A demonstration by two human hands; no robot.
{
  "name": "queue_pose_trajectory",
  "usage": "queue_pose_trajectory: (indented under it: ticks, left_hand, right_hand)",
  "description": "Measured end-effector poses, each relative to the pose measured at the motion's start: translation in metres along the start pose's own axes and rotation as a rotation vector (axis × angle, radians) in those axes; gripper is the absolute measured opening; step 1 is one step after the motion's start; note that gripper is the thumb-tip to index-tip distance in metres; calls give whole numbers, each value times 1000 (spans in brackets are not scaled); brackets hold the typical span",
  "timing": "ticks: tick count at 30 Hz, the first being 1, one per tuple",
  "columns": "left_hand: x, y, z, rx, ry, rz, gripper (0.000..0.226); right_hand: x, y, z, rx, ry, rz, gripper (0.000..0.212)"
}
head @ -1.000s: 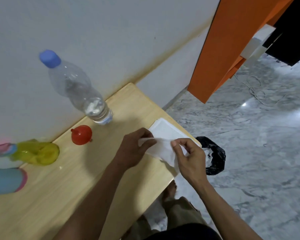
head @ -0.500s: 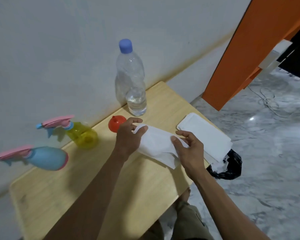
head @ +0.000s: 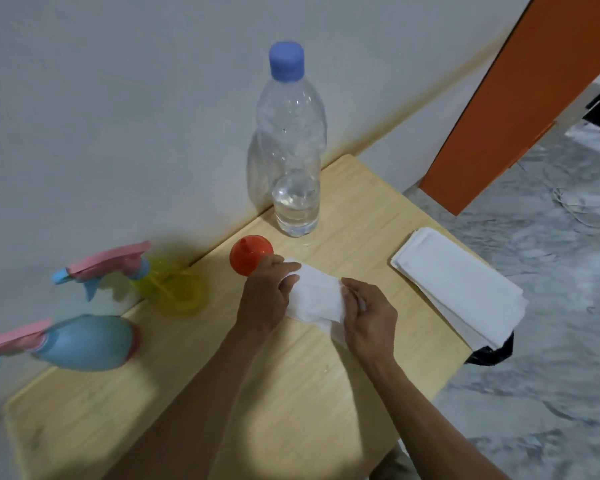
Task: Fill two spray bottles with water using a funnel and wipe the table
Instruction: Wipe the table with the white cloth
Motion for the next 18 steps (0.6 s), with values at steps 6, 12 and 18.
queue_pose_trajectory:
  ticks: [6,12,18]
  left_hand:
    - [-2,6,38,376,-39,187,40]
    - [-14,3,68,393,-178,342,47]
    - [-30,-18,74,473,-255,296,56]
  right_hand:
    - [-14,-1,18,-426,99,-208,36]
    - [-28,8,50,-666,-94,-141,51]
    - [-38,22,72,-806,-189,-115,55]
Point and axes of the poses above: each hand's wrist, its own x-axis towards the middle knuckle, its own z-axis out of the palm, y = z × x, the point moved 10 cm from there along x, towards the middle knuckle, and after that the axes turned 7 degrees about -y, right-handed, at the moved point
